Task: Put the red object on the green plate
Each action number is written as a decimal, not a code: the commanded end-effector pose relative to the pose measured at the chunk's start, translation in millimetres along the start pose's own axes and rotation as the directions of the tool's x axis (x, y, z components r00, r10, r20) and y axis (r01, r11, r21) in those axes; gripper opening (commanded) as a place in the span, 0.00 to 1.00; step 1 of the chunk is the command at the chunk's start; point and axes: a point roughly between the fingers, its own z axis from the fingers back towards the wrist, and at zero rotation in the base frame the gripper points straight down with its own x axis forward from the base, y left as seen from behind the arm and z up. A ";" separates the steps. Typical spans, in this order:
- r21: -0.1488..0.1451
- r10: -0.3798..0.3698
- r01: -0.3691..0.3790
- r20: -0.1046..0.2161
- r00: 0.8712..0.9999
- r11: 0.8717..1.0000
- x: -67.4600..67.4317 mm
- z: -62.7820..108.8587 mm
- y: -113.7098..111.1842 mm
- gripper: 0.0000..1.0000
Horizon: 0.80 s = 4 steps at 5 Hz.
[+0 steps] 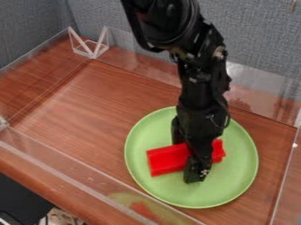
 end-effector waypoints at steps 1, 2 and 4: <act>0.020 0.050 -0.050 0.035 0.998 0.999 -4.3 16.1 7.7 1.00; 0.018 0.088 -0.088 0.034 0.996 0.996 -10.1 20.8 11.8 1.00; 0.095 0.144 -0.147 0.031 0.989 0.985 -15.3 71.5 14.2 1.00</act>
